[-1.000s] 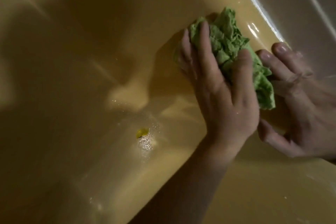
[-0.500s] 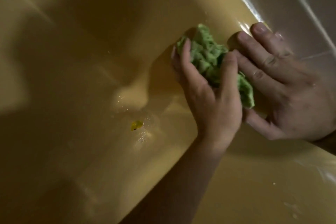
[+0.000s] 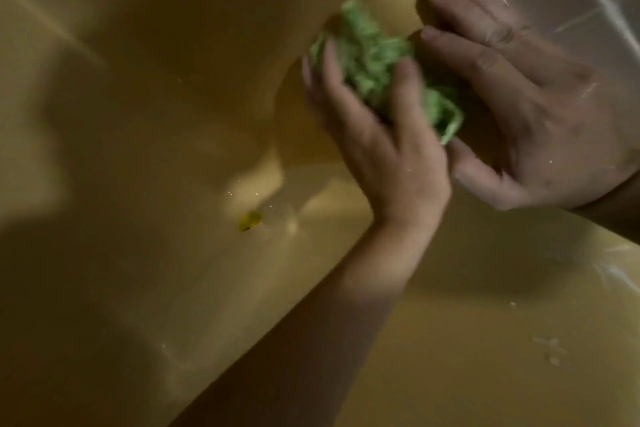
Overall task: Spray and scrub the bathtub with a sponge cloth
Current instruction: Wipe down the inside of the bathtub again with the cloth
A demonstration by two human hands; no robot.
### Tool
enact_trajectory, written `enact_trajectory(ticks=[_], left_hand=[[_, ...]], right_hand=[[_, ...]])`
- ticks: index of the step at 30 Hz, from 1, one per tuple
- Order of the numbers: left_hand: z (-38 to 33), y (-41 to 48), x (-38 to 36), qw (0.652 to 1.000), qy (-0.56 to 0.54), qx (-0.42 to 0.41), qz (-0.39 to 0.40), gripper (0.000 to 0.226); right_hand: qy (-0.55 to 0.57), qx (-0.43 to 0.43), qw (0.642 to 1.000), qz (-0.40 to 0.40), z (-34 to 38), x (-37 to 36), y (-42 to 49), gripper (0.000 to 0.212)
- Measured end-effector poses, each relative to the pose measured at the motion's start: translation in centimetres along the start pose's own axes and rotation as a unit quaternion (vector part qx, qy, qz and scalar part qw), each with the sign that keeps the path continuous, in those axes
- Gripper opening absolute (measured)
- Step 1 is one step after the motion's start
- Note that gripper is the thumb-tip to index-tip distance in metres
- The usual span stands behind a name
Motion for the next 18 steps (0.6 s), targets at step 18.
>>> enact_trajectory(ticks=[18], left_hand=[[0.3, -7.9, -1.9, 0.984, 0.107, -0.103, 0.096, 0.076]], right_hand=[[0.025, -0.062, 0.998, -0.002, -0.3, 1.1, -11.5, 0.067]])
Point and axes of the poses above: each hand's wrist, its own y-axis towards the middle knuckle, its own x-axis out of the back of the hand, z = x × y, the point moved 7 cm from there along y, towards the middle knuckle, and after that the axes turned 2 degrees about -z, right-handed, at the moved point
